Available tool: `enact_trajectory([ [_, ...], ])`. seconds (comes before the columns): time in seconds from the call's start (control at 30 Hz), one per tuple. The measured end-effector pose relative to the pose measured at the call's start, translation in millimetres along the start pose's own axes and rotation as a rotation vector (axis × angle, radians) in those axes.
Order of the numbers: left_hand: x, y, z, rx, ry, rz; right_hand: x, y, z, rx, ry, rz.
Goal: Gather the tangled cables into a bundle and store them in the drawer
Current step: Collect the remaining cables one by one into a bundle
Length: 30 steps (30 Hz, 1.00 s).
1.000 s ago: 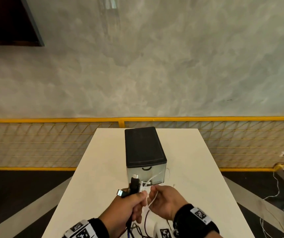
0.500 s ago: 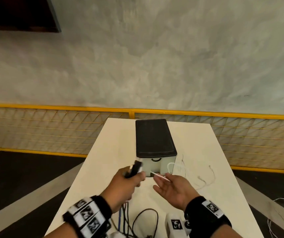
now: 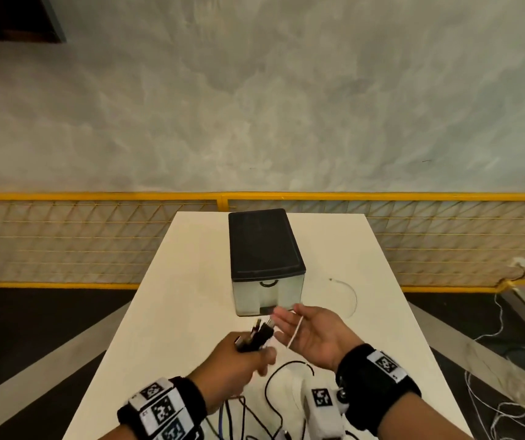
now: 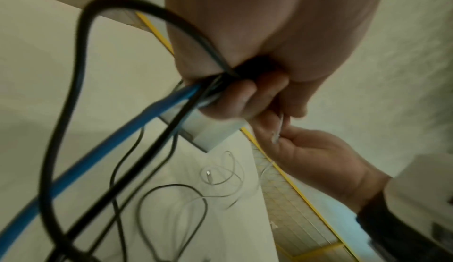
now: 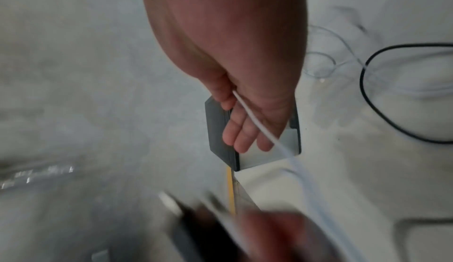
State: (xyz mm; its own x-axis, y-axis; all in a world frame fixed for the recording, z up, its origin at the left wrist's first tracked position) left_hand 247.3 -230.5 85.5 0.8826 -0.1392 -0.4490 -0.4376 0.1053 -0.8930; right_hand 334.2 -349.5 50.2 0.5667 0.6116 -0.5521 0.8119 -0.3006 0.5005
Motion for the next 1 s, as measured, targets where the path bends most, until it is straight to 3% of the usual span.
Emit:
enact_trajectory([
  [0.13,-29,38,18,-0.031,0.076,0.216,5,15,12,0.054,-0.031,0.018],
  [0.3,-54,48,36,0.275,0.193,0.422,12,22,12,0.034,-0.047,0.061],
  [0.5,-52,-11,80,0.717,-0.236,0.127,2,18,11,-0.213,-0.041,0.087],
  [0.57,-49,-43,70,0.637,-0.300,-0.073,1,9,13,-0.250,-0.053,0.080],
  [0.67,-29,-64,39,0.468,-0.241,-0.254,0,-6,2,-0.292,-0.024,0.055],
  [0.8,12,-47,8,0.434,-0.110,-0.254,-3,-25,-27,-0.201,0.087,0.033],
  [1.0,25,-25,6,0.381,-0.118,-0.245,-9,-40,-29,-0.104,0.122,-0.020],
])
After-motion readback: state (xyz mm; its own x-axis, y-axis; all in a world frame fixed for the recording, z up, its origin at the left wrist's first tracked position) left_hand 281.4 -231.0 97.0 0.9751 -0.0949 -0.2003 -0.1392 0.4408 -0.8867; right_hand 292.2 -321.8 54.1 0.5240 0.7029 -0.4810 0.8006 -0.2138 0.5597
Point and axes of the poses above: each hand's wrist, its own x-axis towards the middle knuckle, its own z-axis out of the back of the hand, y = z × x, the point moved 9 cm from there along x, towards the middle knuckle, and after that the axes turned 14 degrees about y, right-handed, at the moved point
